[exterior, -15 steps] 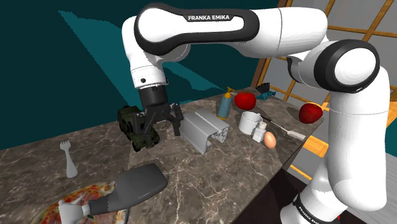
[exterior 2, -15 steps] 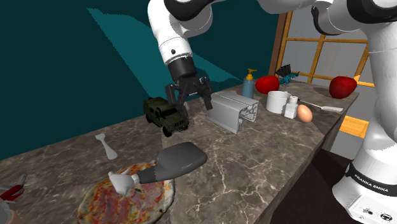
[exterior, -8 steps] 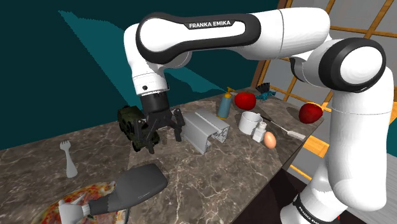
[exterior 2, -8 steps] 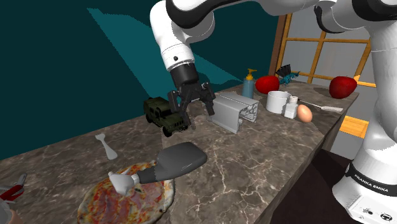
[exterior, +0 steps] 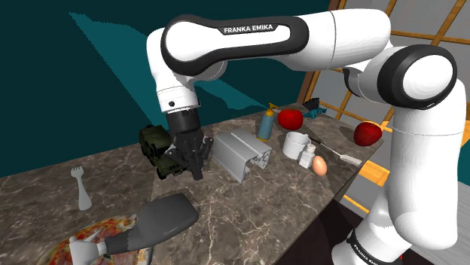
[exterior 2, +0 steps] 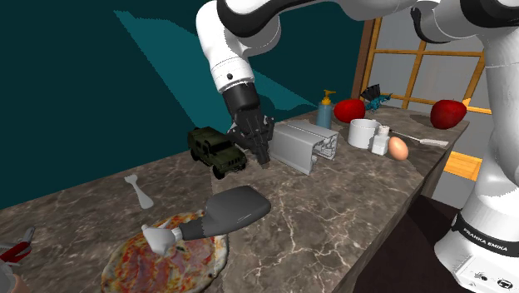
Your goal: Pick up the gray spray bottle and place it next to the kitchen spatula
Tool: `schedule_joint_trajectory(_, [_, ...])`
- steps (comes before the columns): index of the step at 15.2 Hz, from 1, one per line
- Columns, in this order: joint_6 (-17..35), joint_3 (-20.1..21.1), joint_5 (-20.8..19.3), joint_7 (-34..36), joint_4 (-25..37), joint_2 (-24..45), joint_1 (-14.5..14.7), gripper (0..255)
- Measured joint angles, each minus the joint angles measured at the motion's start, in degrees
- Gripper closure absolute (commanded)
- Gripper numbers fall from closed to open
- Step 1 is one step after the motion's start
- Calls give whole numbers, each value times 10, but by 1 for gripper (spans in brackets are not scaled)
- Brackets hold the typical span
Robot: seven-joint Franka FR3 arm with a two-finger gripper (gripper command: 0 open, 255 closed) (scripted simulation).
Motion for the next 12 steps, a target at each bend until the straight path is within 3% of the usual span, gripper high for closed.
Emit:
schedule_joint_trajectory(4, [0,0,0,0,0,0,0,255])
schedule_joint_trajectory(5, [0,0,0,0,0,0,0,0])
schedule_joint_trajectory(8, [46,-2,20,57,-50,-37,5,0])
schedule_joint_trajectory(12, [191,-3,53,274,-168,-121,41,0])
